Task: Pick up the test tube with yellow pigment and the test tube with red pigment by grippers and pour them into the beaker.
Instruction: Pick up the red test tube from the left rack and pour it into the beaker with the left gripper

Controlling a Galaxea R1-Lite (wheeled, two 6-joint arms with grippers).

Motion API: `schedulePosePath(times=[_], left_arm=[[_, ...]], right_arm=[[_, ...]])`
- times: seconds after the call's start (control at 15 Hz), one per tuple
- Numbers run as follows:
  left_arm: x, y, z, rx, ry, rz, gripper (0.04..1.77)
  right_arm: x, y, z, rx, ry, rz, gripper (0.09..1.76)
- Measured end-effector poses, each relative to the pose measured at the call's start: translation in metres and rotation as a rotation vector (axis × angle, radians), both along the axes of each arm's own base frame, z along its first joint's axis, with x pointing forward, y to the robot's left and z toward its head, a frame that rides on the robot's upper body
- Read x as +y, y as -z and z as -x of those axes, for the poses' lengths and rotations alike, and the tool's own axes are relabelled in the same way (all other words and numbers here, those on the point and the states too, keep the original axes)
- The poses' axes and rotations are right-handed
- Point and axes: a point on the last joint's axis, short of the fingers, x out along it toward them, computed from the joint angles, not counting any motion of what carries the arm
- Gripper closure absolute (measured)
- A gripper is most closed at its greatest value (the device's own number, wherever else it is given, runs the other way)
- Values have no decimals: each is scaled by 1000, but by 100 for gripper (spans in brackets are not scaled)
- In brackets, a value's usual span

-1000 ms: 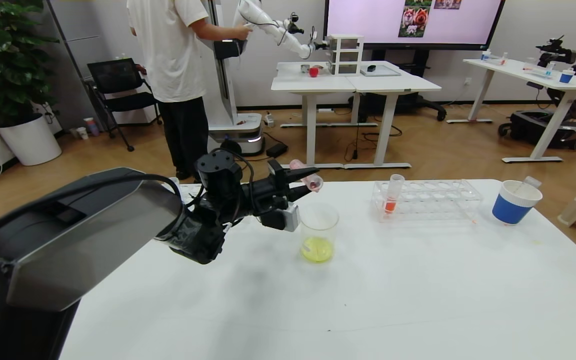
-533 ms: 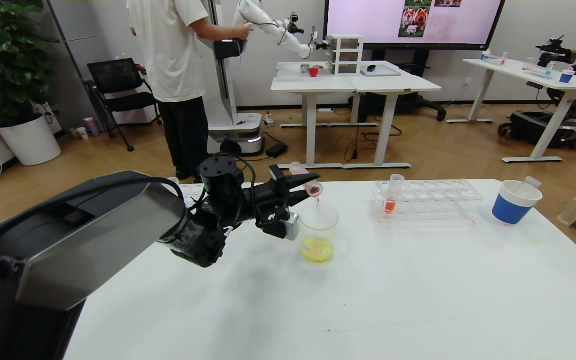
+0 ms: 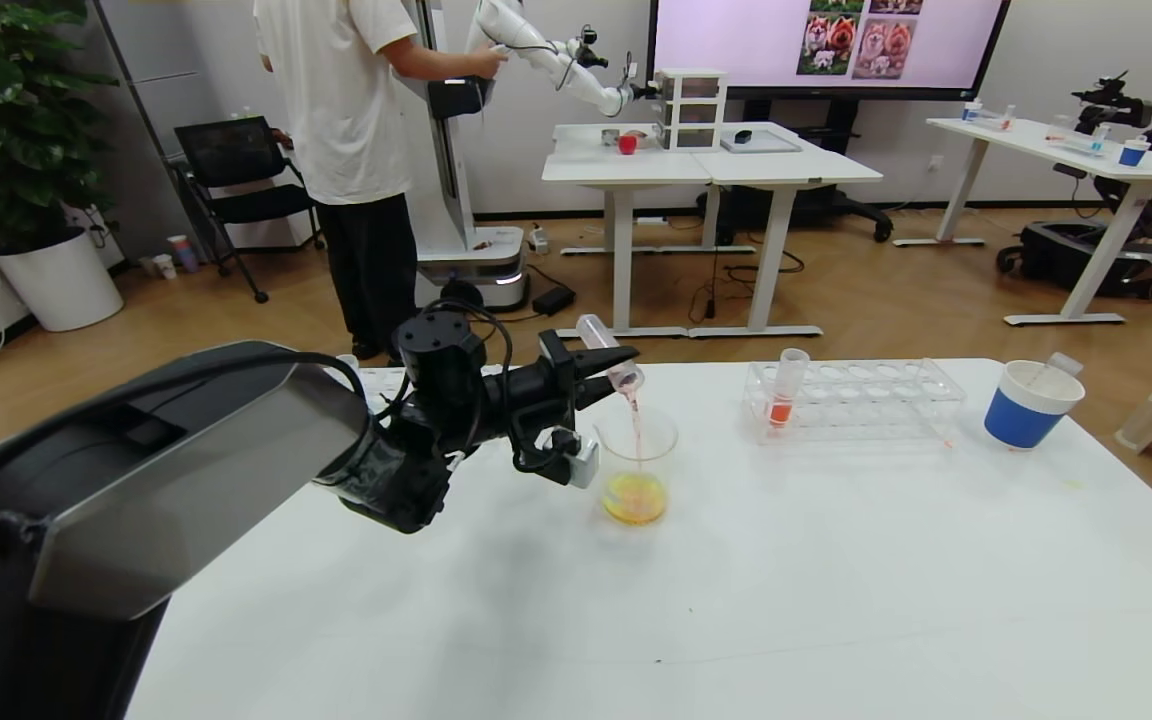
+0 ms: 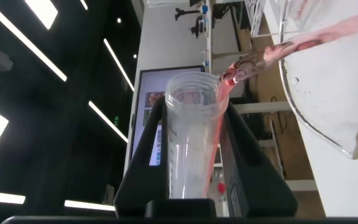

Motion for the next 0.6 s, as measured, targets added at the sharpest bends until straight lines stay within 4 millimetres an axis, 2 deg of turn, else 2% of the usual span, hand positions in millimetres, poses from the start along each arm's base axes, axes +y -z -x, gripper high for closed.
schedulePosePath(times=[0.6], left_arm=[[-1, 0, 1, -6, 3, -3, 131]], right_arm=[[0, 0, 0, 0, 0, 0, 11]])
